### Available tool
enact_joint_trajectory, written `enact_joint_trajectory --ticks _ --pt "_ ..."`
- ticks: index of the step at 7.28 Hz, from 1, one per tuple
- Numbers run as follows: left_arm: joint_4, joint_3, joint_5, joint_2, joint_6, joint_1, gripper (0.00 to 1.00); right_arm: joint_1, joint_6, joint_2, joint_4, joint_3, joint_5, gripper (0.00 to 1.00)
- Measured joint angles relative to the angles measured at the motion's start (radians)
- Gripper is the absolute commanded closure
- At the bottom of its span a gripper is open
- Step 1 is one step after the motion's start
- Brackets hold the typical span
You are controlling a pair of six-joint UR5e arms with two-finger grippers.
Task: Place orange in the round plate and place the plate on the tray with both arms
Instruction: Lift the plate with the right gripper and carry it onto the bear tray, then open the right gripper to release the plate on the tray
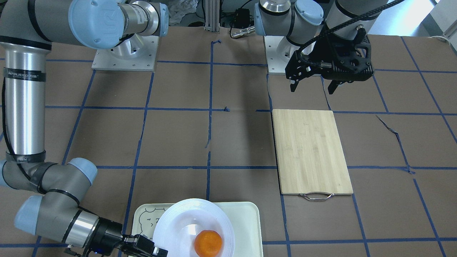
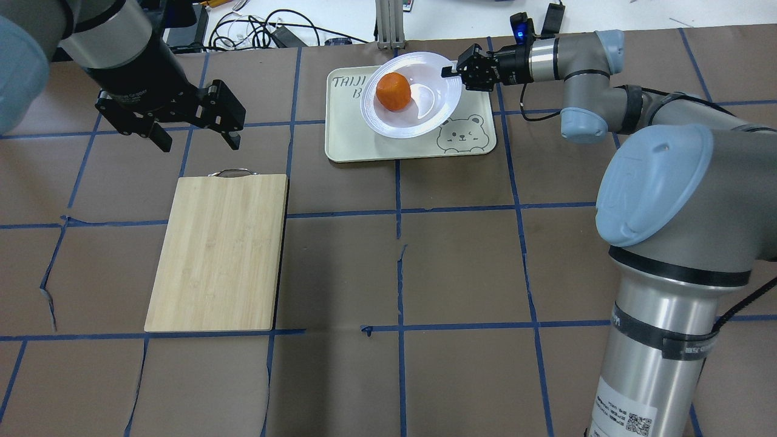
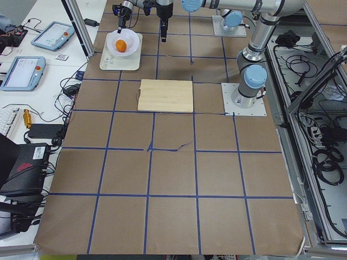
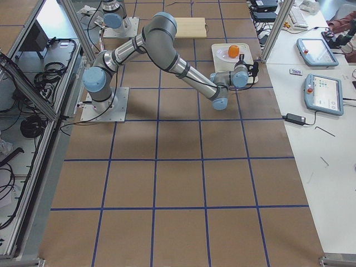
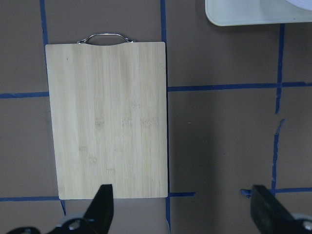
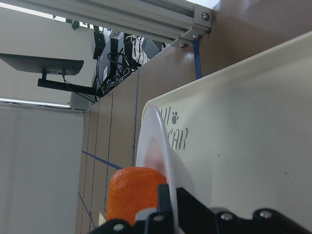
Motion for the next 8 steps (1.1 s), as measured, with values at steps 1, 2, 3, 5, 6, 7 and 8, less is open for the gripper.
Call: enact_joint_trajectory --ticks 1,2,3,5,6,7,8 --pt "0.0 0.0 0.0 0.0 0.0 0.0 0.0 0.007 0.0 0.016 0.0 -0.011 -0.002 1.0" --pt "0.0 0.0 0.0 0.0 0.0 0.0 0.0 0.012 0.0 0.027 0.0 -0.024 -0.006 0.45" --pt "0.0 0.0 0.001 0.0 0.0 -0.001 0.0 0.013 -0.002 0.038 0.0 -0.03 -0.014 0.15" --pt "0.0 0.0 0.002 0.0 0.0 -0.001 0.0 0.014 -0.007 0.041 0.0 -0.04 -0.065 0.0" --pt "0.0 0.0 0.002 0.0 -0.001 -0.001 0.0 0.014 -0.01 0.037 0.0 -0.054 -0.102 0.0" --pt "0.0 0.0 0.002 0.0 -0.001 -0.001 0.0 0.014 -0.008 0.023 0.0 -0.072 -0.152 0.0" --pt "0.0 0.0 0.002 0.0 -0.001 -0.001 0.0 0.013 -0.001 -0.01 0.021 -0.085 -0.218 0.0"
